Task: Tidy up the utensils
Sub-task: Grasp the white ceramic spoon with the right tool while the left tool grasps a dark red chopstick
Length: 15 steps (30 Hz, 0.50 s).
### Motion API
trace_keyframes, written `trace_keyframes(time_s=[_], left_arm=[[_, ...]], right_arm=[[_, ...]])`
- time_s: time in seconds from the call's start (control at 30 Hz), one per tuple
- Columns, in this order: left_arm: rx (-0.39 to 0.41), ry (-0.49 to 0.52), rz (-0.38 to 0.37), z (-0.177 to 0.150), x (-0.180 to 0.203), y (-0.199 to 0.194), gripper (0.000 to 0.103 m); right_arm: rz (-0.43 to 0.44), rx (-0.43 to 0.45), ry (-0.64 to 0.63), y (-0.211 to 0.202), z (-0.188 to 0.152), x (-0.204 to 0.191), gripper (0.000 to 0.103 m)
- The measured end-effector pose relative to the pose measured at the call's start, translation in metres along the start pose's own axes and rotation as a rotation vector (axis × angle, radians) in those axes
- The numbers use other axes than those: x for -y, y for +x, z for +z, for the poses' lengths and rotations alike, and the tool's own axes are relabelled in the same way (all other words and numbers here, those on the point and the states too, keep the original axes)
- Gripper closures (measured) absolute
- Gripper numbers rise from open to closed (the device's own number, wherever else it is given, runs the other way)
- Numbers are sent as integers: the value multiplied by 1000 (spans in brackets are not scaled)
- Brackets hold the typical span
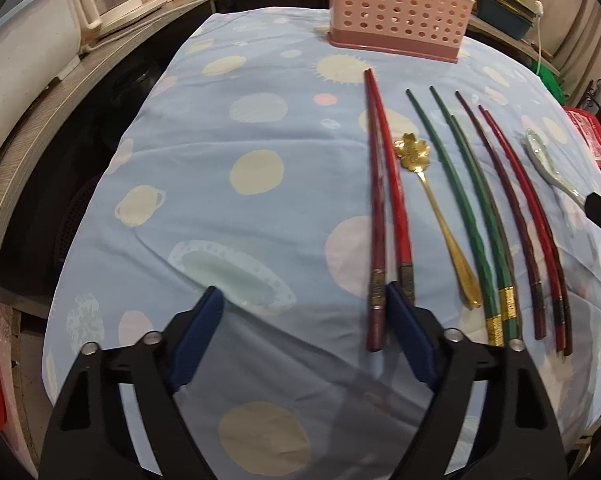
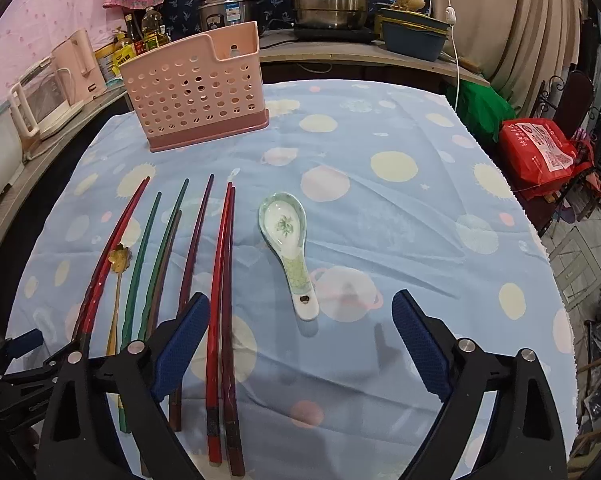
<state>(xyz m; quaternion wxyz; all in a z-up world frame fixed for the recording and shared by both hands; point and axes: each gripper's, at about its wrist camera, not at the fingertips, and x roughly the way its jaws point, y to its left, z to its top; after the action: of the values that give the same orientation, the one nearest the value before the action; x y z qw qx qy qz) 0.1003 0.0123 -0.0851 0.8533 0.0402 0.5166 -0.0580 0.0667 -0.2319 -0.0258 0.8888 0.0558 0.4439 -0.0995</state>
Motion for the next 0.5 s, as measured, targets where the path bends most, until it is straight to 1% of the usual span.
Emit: trace_keyframes(time_s=[0.03,0.1,0.13,0.17,0.27,0.3,0.33,0.37,0.4,0.5], left_arm=[[2,4,-9,1,2,-1,41],[2,10,-27,3,3,-2,51],[3,12,-35,4,3,-3,58],[3,13,-45,5,3,-3,62],[1,14,-72,7,2,-3,86],[-1,13,-82,8,2,-3,90],[-4,12,-93,8,1,-3,94],[-5,10,-99,9,1,-2,94],[-5,11,-102,9,1,-2,94],[-7,12,-108,9,0,-1,94]], right_arm=[[4,-5,2,2,1,1,22],[11,-15,7,6,4,3,30],[16,-20,8,9,5,3,32],[20,-25,8,11,6,4,35],[35,-41,7,19,9,4,49],[43,-47,9,22,10,5,54],[52,-53,13,24,10,5,56],[60,-59,21,26,11,7,60],[70,-64,28,28,12,8,62],[112,-71,55,30,13,11,63]])
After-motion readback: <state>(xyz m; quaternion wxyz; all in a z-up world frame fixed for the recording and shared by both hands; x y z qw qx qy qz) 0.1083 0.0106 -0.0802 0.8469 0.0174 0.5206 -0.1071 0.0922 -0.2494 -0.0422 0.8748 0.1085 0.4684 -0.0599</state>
